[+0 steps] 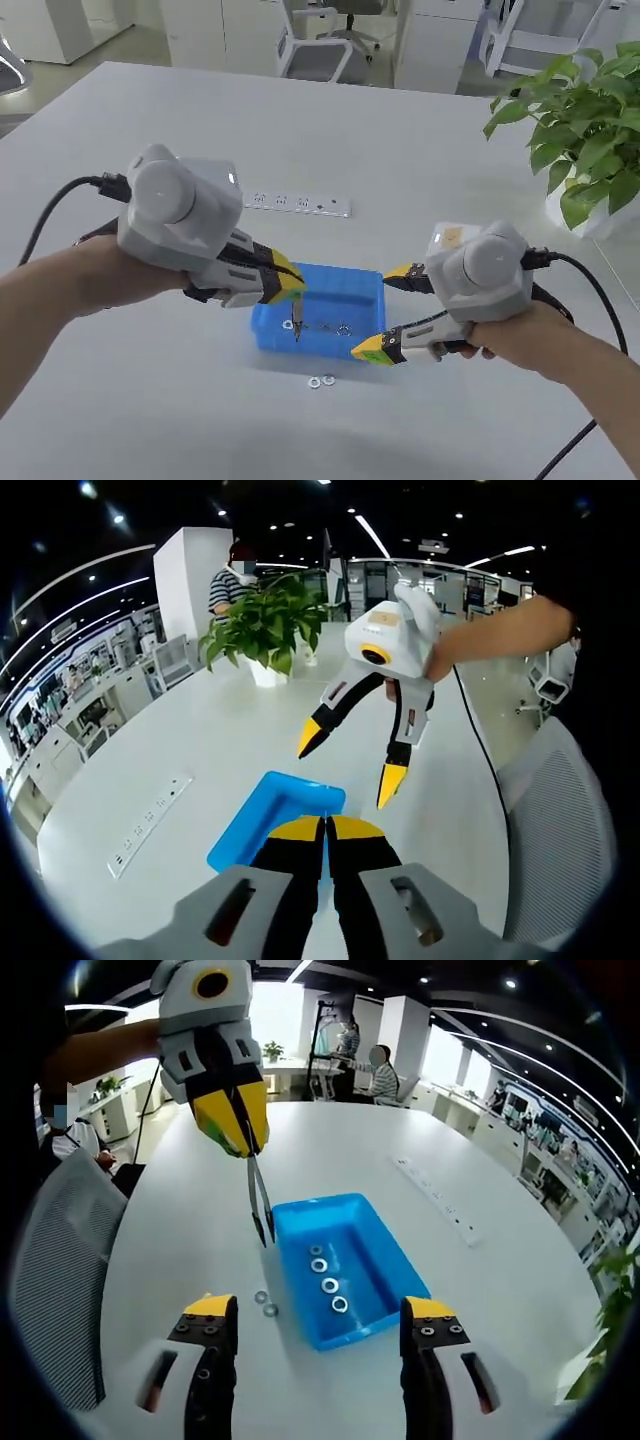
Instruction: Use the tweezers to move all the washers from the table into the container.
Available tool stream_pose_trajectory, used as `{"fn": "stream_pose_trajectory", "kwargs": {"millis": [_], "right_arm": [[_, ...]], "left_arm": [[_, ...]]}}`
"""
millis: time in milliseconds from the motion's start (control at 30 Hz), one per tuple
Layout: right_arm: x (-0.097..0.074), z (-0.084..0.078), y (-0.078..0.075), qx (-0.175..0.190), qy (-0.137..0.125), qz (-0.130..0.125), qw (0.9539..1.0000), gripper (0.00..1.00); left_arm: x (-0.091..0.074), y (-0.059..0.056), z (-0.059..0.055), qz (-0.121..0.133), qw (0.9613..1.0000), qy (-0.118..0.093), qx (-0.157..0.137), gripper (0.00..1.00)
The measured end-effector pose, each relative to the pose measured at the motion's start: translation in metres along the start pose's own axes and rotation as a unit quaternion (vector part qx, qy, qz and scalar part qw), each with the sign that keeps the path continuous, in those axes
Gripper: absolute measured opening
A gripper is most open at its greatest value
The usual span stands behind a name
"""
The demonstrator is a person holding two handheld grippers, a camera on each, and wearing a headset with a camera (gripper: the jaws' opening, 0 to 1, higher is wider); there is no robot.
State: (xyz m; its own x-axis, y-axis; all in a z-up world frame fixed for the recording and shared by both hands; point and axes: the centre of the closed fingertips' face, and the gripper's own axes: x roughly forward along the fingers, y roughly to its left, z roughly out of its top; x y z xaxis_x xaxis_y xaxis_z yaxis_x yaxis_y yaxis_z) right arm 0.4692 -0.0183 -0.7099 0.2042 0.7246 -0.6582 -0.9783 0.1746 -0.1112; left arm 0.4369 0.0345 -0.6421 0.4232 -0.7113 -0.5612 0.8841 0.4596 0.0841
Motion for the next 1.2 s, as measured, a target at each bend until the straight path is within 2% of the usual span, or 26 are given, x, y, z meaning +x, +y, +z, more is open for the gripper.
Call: {"fn": "stream_pose_trajectory", "kwargs": {"millis": [367, 667, 1200], "right_arm": [[-0.006, -0.01, 0.006, 0.018, 0.001, -0.007, 0.9998, 0.72], [-0.005, -0.017, 0.012, 0.03, 0.001, -0.007, 0.9995, 0.75], [-0.004, -0.018, 0.018, 0.027, -0.005, -0.005, 0.9996, 0.73]], "left_arm": [[0.013, -0.016, -0.004, -0.021, 0.9998, -0.001, 0.006, 0.05], [0.024, -0.028, -0.01, -0.043, 0.999, -0.006, 0.013, 0.05], [0.037, -0.035, -0.02, -0.06, 0.9982, 0.003, 0.011, 0.05]]}}
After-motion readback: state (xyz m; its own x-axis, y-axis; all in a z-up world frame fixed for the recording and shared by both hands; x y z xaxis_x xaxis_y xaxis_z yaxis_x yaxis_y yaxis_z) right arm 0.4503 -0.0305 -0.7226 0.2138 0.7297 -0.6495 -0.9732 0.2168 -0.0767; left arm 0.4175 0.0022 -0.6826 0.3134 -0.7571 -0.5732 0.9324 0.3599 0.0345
